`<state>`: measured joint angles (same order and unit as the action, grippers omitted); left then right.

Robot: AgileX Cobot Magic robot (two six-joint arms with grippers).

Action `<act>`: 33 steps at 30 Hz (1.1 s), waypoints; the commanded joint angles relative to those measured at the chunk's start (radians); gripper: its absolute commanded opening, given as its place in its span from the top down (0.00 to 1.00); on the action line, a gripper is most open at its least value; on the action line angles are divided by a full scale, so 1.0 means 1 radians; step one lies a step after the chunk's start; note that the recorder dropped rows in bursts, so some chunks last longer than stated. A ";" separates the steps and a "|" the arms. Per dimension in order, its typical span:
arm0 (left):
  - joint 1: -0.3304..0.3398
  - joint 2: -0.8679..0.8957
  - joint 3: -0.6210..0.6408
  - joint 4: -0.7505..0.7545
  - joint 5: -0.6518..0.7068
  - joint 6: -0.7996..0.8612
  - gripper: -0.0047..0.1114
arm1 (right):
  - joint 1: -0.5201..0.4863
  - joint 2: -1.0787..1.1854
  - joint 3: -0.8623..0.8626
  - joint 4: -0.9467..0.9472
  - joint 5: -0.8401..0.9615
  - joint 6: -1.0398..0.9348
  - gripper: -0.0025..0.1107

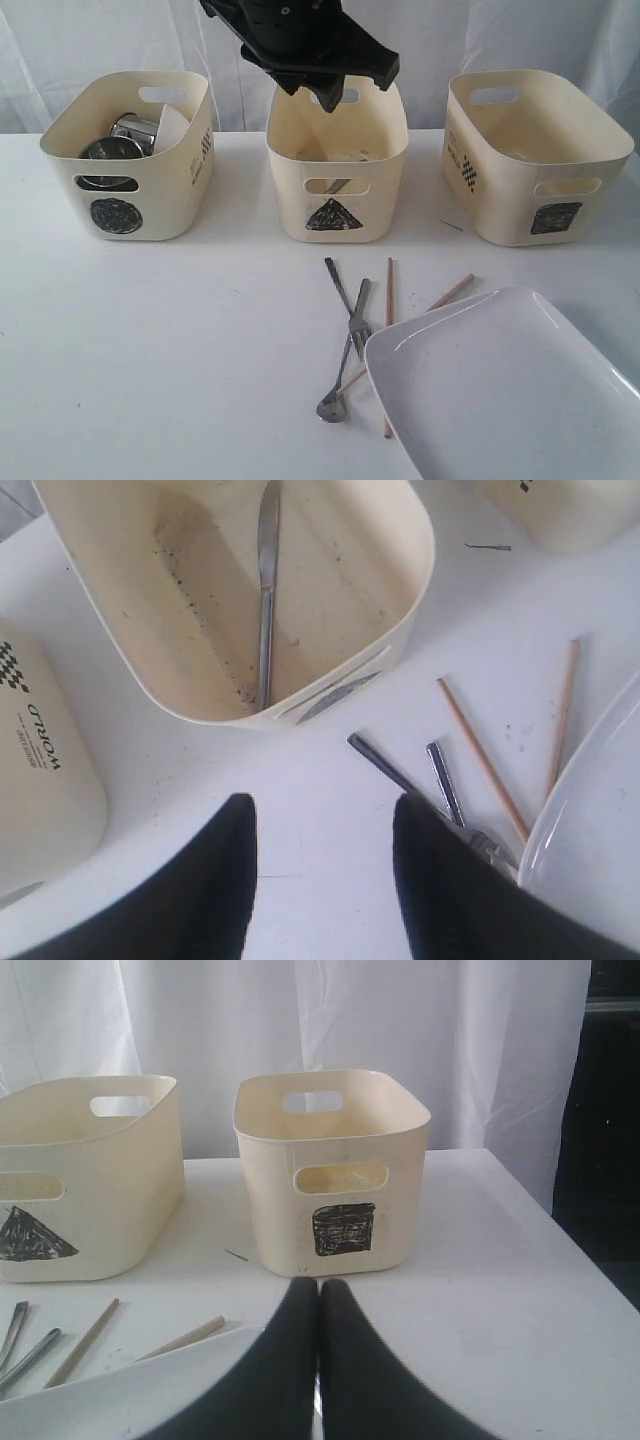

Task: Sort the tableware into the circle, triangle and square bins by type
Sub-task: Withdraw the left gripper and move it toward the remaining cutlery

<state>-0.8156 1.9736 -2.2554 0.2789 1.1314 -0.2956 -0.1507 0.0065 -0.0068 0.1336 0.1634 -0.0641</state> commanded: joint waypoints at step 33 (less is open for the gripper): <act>-0.034 -0.121 0.273 0.173 -0.250 -0.258 0.55 | 0.002 -0.007 0.007 -0.003 -0.007 -0.007 0.98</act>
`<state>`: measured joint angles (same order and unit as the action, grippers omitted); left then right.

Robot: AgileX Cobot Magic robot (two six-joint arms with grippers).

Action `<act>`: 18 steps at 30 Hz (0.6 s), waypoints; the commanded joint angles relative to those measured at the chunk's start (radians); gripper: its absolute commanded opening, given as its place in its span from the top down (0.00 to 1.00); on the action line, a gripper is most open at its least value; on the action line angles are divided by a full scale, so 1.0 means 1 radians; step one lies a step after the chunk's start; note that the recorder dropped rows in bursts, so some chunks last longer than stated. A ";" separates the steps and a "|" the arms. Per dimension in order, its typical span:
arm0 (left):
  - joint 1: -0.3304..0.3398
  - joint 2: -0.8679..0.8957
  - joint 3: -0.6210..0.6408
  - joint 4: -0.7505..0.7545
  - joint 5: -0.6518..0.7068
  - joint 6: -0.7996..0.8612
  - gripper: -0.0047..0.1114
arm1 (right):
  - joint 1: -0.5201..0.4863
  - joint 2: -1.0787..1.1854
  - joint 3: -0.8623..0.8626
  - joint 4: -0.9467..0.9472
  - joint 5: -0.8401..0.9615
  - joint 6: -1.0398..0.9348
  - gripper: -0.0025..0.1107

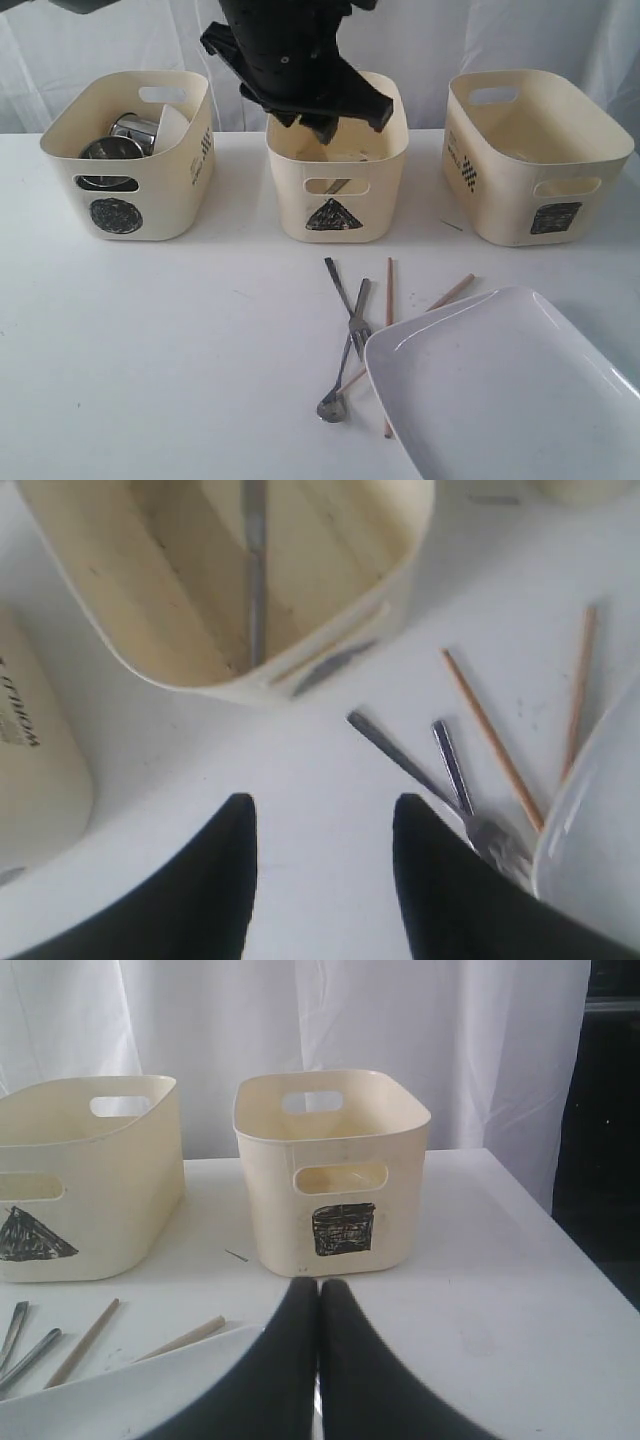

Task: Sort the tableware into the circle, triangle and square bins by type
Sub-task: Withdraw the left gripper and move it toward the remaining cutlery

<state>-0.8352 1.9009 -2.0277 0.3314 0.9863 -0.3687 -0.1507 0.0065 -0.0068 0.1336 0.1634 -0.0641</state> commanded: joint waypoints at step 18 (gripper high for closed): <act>-0.028 -0.226 0.610 0.304 -0.625 -0.660 0.55 | 0.002 -0.007 0.007 -0.003 -0.007 -0.007 0.98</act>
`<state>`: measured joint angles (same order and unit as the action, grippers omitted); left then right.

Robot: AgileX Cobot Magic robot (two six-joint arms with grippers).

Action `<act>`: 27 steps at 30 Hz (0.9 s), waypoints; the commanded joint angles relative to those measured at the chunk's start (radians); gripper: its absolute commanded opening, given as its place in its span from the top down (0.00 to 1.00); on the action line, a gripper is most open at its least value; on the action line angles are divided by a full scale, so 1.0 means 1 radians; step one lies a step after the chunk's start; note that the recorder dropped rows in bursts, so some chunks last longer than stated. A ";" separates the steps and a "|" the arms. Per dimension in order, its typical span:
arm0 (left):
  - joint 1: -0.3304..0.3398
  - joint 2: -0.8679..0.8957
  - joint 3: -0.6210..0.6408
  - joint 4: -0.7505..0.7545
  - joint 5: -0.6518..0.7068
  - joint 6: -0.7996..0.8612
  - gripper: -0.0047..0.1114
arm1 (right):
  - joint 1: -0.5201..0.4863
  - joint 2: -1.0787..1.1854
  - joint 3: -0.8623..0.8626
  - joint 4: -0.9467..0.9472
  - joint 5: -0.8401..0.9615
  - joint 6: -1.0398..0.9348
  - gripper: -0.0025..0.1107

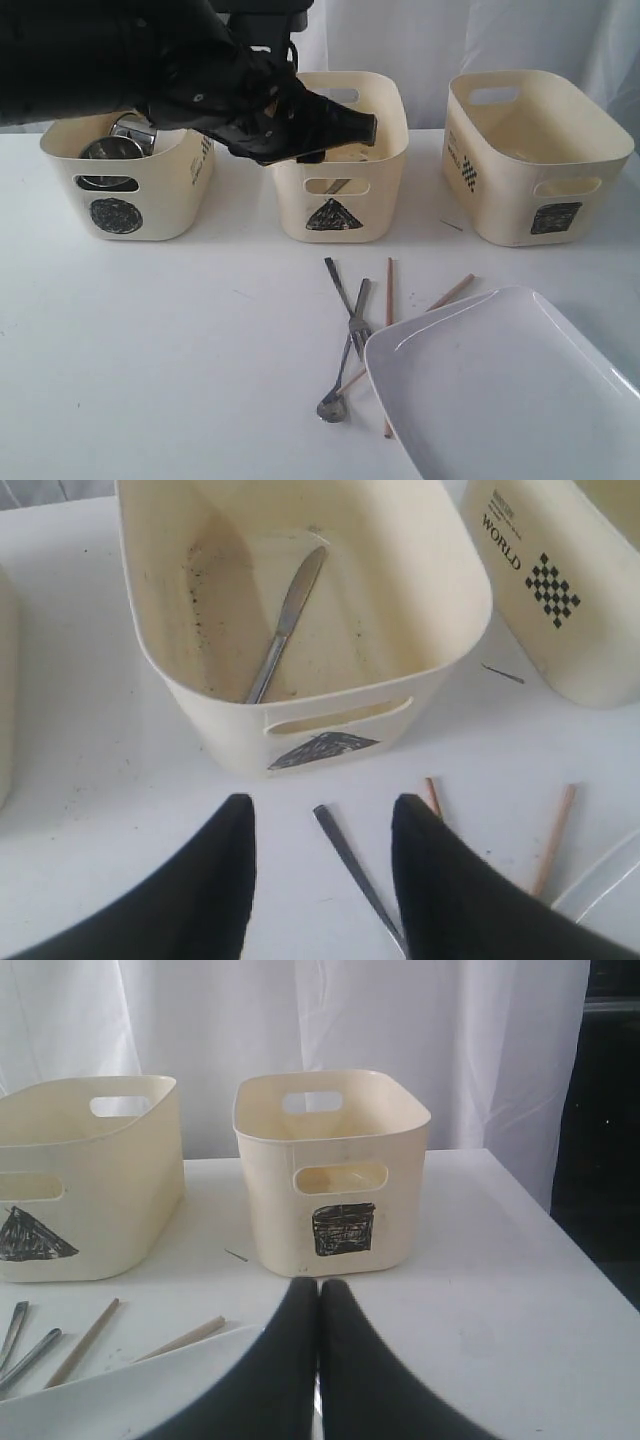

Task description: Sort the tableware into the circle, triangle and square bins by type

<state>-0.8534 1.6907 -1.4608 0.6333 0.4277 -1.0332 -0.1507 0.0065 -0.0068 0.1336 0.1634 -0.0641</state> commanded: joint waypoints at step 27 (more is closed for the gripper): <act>-0.066 0.009 0.156 -0.955 -0.005 1.262 0.55 | 0.002 -0.007 0.007 -0.003 -0.007 -0.007 0.98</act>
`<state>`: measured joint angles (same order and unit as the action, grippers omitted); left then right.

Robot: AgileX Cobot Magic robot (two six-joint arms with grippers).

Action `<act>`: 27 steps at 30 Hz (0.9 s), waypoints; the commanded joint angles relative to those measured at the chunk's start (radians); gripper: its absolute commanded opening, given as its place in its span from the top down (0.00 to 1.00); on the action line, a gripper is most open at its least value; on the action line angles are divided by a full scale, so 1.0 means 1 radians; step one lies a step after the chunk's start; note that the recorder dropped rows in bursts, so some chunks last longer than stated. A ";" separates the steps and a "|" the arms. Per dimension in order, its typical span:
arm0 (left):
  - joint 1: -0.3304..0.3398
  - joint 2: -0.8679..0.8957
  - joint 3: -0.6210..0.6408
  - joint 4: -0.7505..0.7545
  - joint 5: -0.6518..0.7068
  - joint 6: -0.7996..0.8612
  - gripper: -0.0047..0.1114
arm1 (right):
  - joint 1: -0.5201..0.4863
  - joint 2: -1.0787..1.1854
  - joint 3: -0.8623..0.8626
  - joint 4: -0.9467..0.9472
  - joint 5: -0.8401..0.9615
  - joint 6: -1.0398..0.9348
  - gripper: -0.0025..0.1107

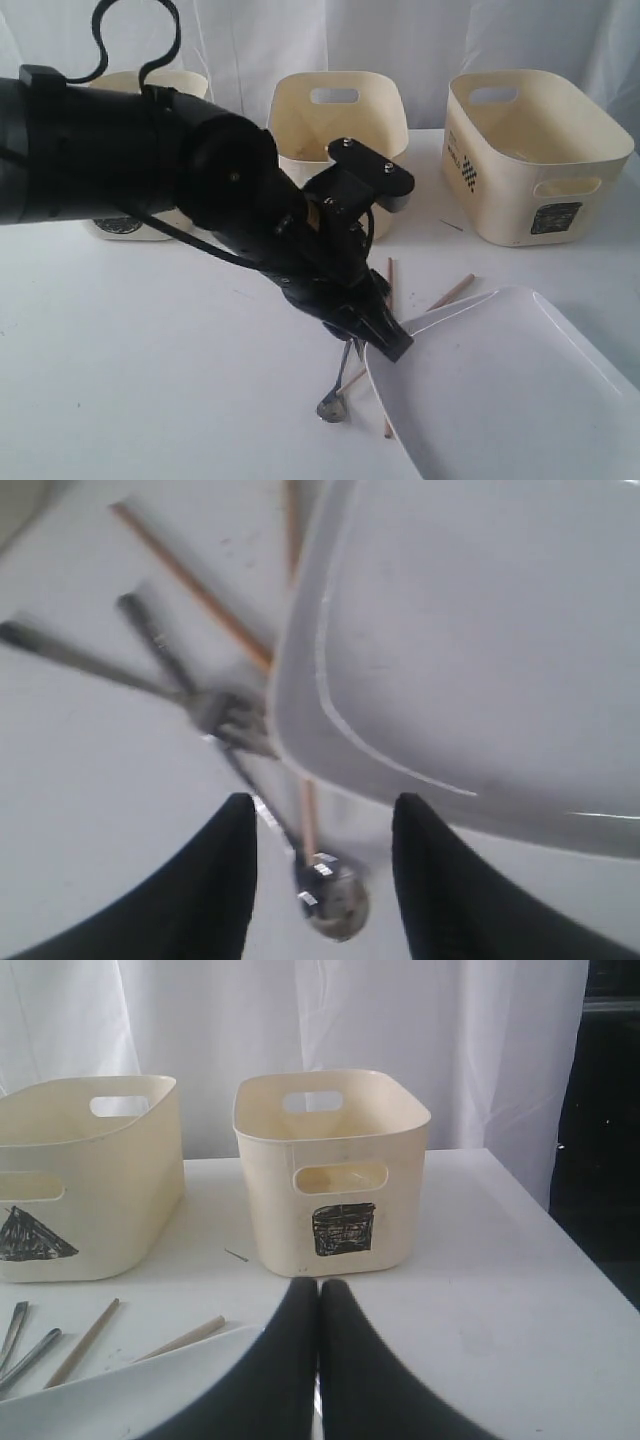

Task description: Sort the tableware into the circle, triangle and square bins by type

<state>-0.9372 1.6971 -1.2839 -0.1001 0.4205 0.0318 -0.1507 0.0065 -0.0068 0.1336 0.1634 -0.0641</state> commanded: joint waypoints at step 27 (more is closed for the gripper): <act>0.175 0.139 -0.168 -0.398 0.063 0.156 0.63 | 0.002 -0.007 0.007 -0.003 -0.007 -0.007 0.98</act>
<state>-0.7696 1.8065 -1.4136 -0.4710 0.4370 0.1663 -0.1507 0.0065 -0.0068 0.1336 0.1634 -0.0641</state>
